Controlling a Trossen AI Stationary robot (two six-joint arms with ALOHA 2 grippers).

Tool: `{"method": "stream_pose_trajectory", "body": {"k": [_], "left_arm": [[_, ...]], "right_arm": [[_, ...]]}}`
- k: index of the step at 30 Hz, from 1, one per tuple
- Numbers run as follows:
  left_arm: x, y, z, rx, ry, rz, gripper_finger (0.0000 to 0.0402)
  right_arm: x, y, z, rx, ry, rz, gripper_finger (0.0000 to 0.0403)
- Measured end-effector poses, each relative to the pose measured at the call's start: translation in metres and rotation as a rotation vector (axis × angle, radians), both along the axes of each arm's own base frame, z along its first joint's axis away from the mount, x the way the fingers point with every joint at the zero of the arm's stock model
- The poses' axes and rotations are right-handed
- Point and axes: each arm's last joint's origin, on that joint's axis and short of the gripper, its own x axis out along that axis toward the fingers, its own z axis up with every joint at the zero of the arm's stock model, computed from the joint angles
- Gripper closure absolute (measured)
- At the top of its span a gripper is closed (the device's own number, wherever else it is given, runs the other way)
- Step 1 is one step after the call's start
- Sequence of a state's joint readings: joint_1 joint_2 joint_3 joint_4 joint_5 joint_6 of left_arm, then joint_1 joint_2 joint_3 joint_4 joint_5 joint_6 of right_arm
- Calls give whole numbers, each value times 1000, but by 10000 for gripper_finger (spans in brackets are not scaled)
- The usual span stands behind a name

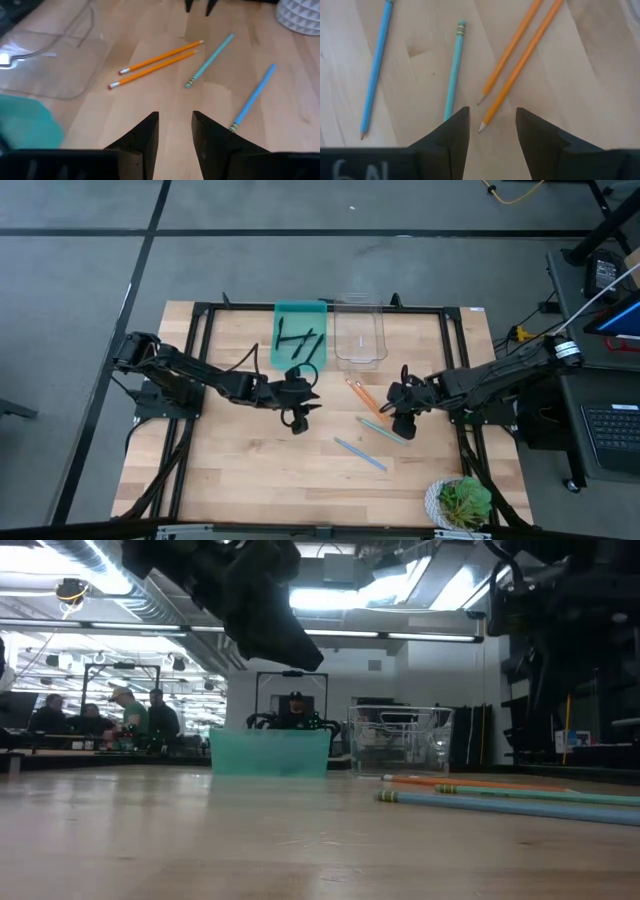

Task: Sort pens & pencils
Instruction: Put the blue pencil into the transparent bin

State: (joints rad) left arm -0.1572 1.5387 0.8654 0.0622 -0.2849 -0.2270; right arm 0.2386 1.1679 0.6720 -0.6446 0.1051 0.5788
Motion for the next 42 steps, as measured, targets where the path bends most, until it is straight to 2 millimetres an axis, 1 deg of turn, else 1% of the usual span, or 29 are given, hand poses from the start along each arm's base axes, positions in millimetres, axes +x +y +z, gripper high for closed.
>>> {"method": "stream_pose_trajectory", "body": {"k": [3, 5, 9, 13, 19, 24, 26, 31, 33, 35, 38, 42], "left_arm": [[0, 0, 0, -8, -3, -12, 291], [1, 0, 0, -7, -7, -11, 291], [10, 0, -10, 18, -20, -17, 291], [19, -1, -17, 52, -57, -41, 291], [20, 1, -18, 42, -56, -51, 291], [19, -5, -19, -51, -47, -193, 291], [19, -9, -18, -58, -50, -217, 291], [22, -17, -11, -66, -138, -265, 291], [23, -19, -9, -57, -160, -279, 291], [23, -21, -6, -55, -191, -288, 291], [23, -23, -5, -62, -198, -289, 291], [23, -26, -4, -52, -212, -293, 291]], "right_arm": [[0, 0, -8, 13, -18, -45, 241], [-2, -2, -14, -16, -32, -59, 241], [-3, -4, -21, -70, -52, -85, 241], [-2, -4, -23, -73, -74, -63, 241], [-2, -3, -24, -59, -78, -53, 241], [-2, -1, -24, -52, -77, -24, 241], [-2, -1, -24, -61, -77, -12, 241], [-1, -4, -22, -114, -92, -22, 241], [1, -5, -18, -126, -99, -22, 241], [6, -4, -10, -141, -127, 11, 241], [15, -2, 9, -177, -177, 88, 241], [24, 0, 39, -232, -238, 185, 241]]}}
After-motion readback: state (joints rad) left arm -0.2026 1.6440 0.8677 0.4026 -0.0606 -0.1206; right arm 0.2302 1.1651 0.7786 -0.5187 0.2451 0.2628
